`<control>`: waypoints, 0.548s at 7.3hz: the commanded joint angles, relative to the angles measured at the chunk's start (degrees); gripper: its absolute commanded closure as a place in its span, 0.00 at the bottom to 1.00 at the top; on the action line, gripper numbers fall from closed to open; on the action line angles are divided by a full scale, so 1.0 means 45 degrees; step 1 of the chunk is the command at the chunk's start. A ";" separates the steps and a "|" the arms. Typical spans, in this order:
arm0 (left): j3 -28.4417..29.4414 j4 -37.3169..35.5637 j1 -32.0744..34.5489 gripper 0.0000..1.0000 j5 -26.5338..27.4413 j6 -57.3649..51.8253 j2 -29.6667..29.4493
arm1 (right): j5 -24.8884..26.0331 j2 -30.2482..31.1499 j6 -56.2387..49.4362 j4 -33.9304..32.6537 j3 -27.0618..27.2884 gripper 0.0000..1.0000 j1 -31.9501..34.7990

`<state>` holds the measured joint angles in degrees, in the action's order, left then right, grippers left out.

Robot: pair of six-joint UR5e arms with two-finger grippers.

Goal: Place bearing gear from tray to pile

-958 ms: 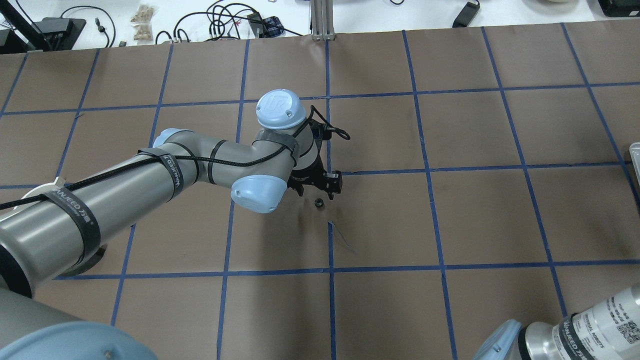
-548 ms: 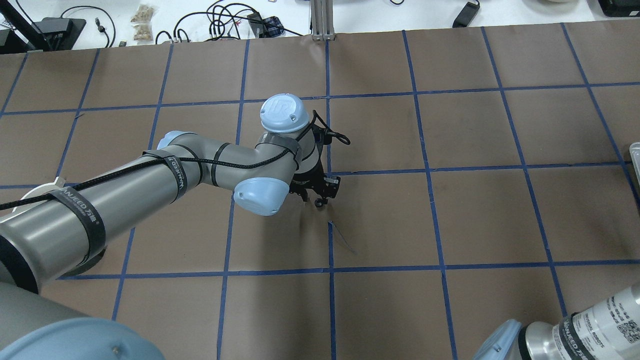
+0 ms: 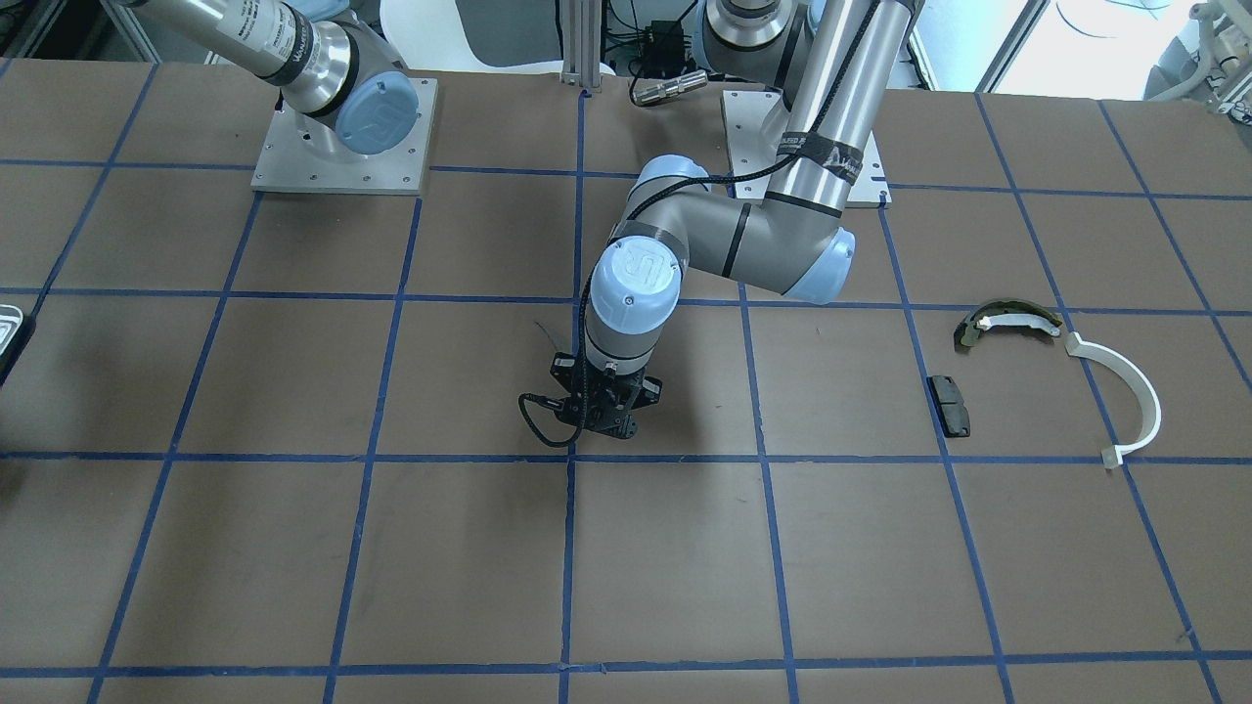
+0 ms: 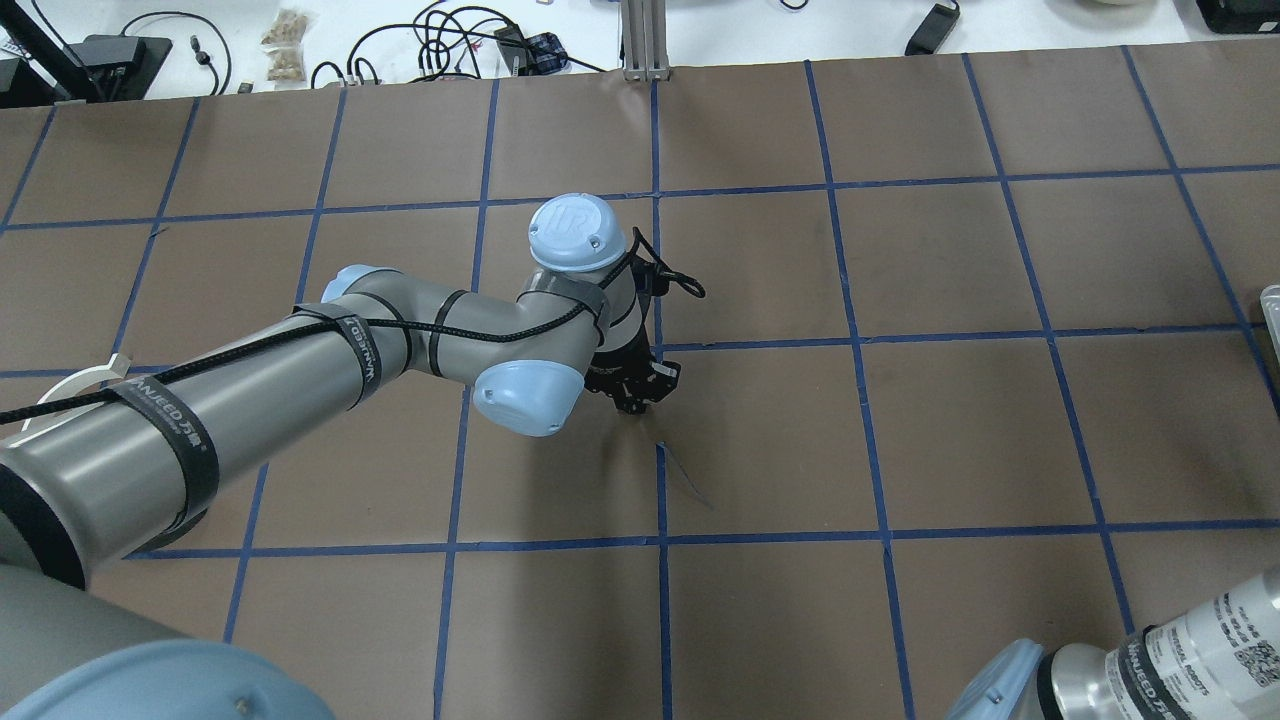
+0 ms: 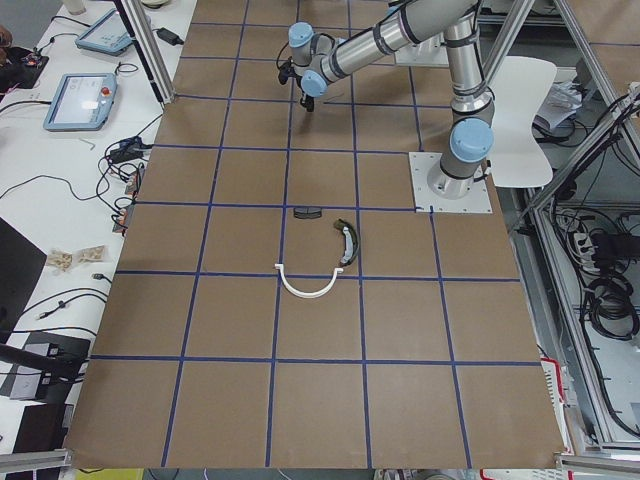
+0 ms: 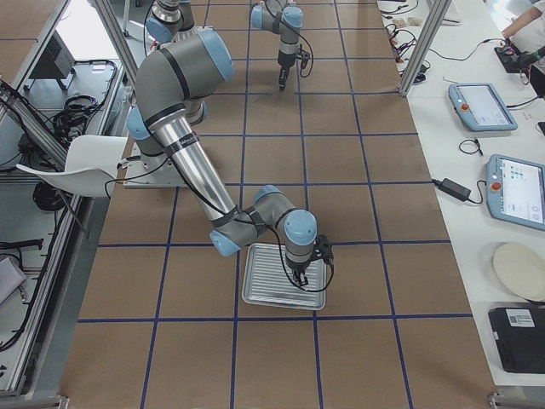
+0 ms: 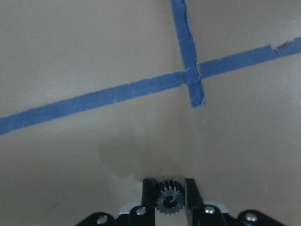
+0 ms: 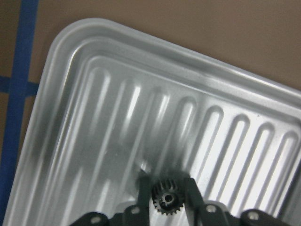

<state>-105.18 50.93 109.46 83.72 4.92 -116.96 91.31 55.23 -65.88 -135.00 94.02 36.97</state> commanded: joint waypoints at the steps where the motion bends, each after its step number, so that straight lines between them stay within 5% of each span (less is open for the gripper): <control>1: 0.0461 0.0437 -0.0395 1.00 0.0047 -0.0870 0.0463 | 0.0350 0.0128 0.0089 0.0078 0.0005 1.00 0.0006; 4: 0.1573 0.2484 -0.3686 1.00 0.0828 -0.2242 0.1029 | 0.0294 0.1916 0.1744 0.2159 0.0160 1.00 0.1286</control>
<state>-100.25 58.08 99.48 86.28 -3.39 -113.39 92.49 59.46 -61.61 -129.97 94.32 39.12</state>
